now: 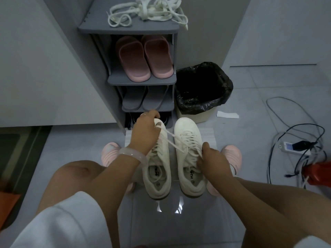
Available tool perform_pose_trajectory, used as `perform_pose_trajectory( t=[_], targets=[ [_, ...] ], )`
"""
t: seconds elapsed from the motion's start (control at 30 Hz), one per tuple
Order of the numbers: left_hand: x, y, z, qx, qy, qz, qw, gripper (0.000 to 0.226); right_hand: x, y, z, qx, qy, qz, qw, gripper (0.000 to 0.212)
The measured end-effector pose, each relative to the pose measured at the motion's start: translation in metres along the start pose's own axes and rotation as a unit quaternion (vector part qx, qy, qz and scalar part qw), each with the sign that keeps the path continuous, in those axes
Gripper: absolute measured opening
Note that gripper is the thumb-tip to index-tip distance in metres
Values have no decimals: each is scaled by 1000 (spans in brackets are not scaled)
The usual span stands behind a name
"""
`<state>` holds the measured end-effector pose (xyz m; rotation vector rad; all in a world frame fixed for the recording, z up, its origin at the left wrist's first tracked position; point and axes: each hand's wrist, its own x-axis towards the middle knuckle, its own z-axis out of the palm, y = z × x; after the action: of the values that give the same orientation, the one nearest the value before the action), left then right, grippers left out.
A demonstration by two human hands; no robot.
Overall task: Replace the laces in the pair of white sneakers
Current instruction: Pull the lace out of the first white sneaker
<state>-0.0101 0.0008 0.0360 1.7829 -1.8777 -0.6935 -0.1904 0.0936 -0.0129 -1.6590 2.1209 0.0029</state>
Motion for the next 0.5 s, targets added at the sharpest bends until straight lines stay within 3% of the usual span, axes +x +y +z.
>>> perform_pose_trajectory(
  t=[0.03, 0.07, 0.13, 0.17, 0.2, 0.23, 0.3, 0.33, 0.4, 0.5],
  targets=[
    [-3, 3, 0, -113, -9, -54, 992, 4, -1, 1, 0, 14, -3, 1, 1000, 20],
    [-7, 10, 0, -246, -54, -127, 959, 5, -1, 0, 0, 32, -4, 5, 999, 22],
    [-17, 23, 1, -442, -174, -247, 845, 19, -1, 0, 0, 60, -2, 12, 998, 24],
    [-21, 27, 0, -463, -216, -279, 813, 25, -1, 0, 1, 68, -1, 15, 998, 25],
    [-21, 29, -1, -443, -233, -283, 818, 28, -1, 0, 1, 74, -1, 19, 997, 26],
    [-18, 29, -4, -391, -226, -264, 852, 29, -1, 1, 1, 78, 0, 23, 997, 26],
    [-7, 22, -17, -162, -126, -152, 967, 27, -1, 3, 0, 80, 1, 32, 996, 27],
    [0, 16, -25, -39, -46, -77, 995, 26, -1, 4, 0, 79, 1, 35, 996, 26],
    [9, 8, -40, 12, 43, -6, 999, 23, -2, 3, -1, 81, -6, 32, 996, 26],
    [7, 5, -40, -102, -58, -54, 992, 10, -2, 0, -2, 88, -8, 17, 996, 24]
  ],
)
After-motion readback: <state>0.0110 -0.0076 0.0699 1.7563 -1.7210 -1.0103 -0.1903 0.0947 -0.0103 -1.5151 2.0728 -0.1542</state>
